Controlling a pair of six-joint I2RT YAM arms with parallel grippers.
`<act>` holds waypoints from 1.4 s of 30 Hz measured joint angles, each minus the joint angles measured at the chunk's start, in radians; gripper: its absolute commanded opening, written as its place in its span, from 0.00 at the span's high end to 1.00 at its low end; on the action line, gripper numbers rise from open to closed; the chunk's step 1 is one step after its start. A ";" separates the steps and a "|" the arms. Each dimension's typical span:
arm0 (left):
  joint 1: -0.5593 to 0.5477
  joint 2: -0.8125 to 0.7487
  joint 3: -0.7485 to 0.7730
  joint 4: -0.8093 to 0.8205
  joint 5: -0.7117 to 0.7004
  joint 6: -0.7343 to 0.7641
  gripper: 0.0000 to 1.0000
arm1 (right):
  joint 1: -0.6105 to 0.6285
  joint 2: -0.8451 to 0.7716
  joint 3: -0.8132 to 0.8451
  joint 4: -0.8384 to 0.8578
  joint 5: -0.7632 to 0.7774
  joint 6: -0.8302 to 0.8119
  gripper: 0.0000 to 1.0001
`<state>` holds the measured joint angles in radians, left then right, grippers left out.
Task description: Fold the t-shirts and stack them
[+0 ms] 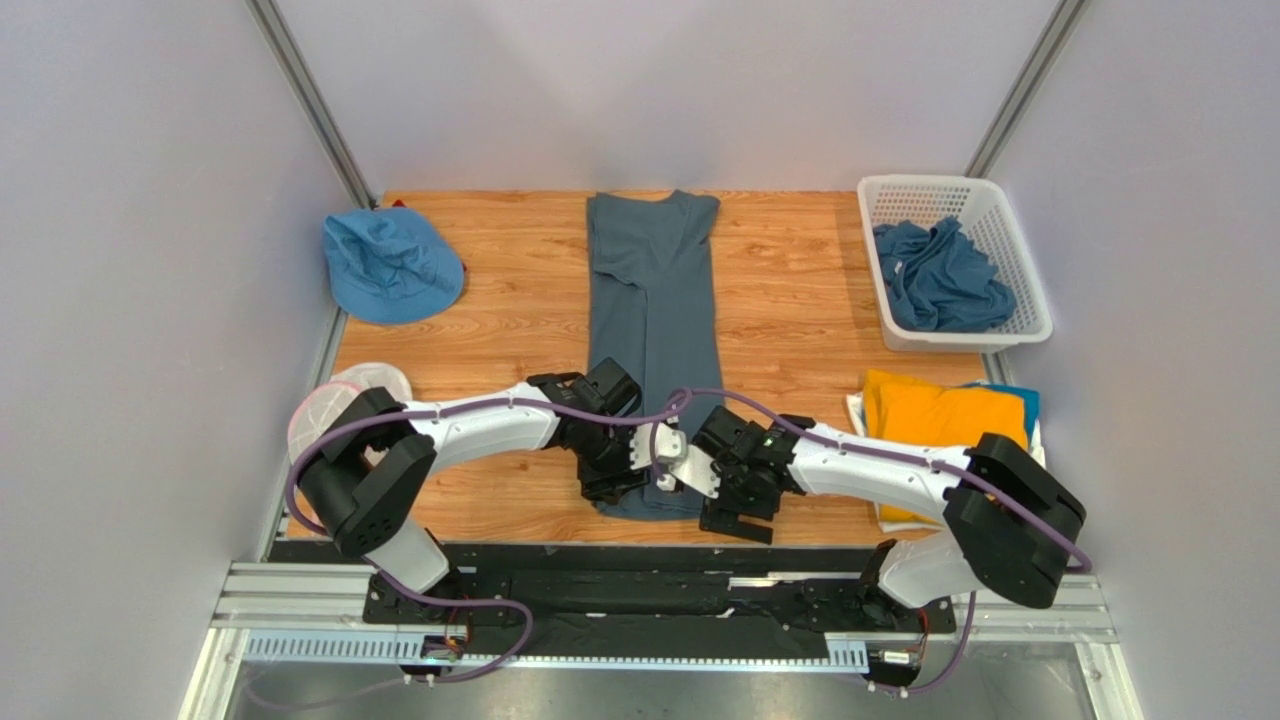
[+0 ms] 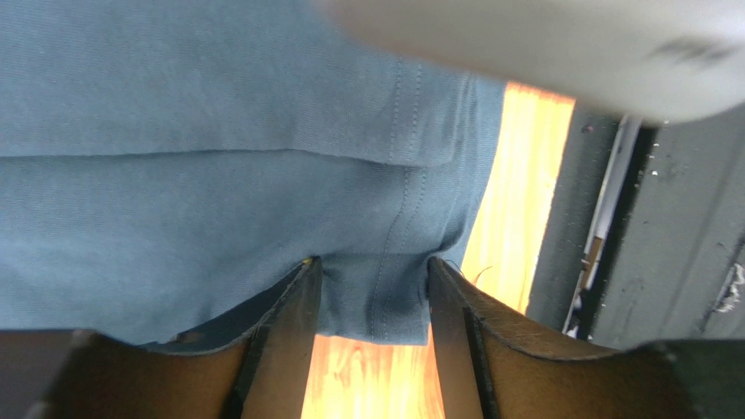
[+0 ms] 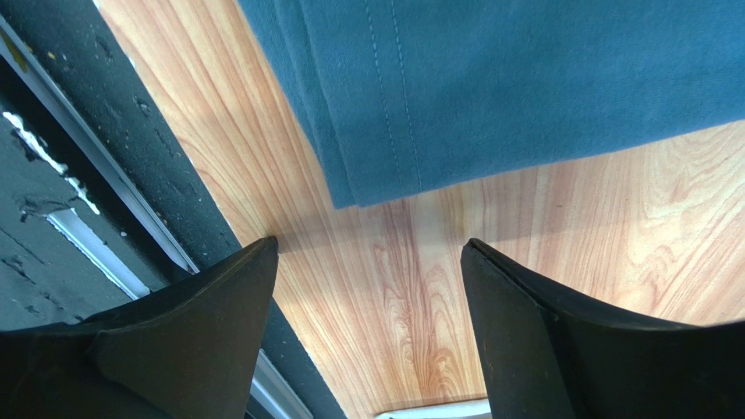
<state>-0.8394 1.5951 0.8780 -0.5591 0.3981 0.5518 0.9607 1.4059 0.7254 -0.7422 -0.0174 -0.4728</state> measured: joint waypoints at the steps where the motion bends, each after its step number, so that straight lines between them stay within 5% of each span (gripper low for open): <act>1: -0.002 0.000 0.000 0.003 -0.006 0.000 0.54 | -0.003 -0.009 -0.007 0.003 -0.002 -0.007 0.19; 4: -0.005 0.001 -0.001 0.012 -0.023 0.002 0.60 | -0.010 -0.038 -0.030 0.009 -0.004 -0.030 0.19; 9: -0.016 0.002 0.001 0.018 -0.030 0.002 0.90 | -0.015 -0.073 -0.053 0.015 -0.008 -0.050 0.20; 12: -0.024 0.006 0.013 0.011 -0.033 -0.004 1.00 | -0.015 -0.097 -0.066 0.013 -0.007 -0.060 0.20; 27: -0.019 0.097 0.109 -0.094 -0.014 -0.005 1.00 | -0.018 -0.169 -0.108 -0.010 0.007 -0.114 0.22; 42: -0.023 0.129 0.147 -0.137 -0.023 0.005 1.00 | 0.062 -0.302 -0.107 0.249 0.092 -0.194 0.22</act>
<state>-0.8623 1.7245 1.0248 -0.6956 0.3756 0.5571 1.0229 1.1042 0.6182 -0.4934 0.0750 -0.6670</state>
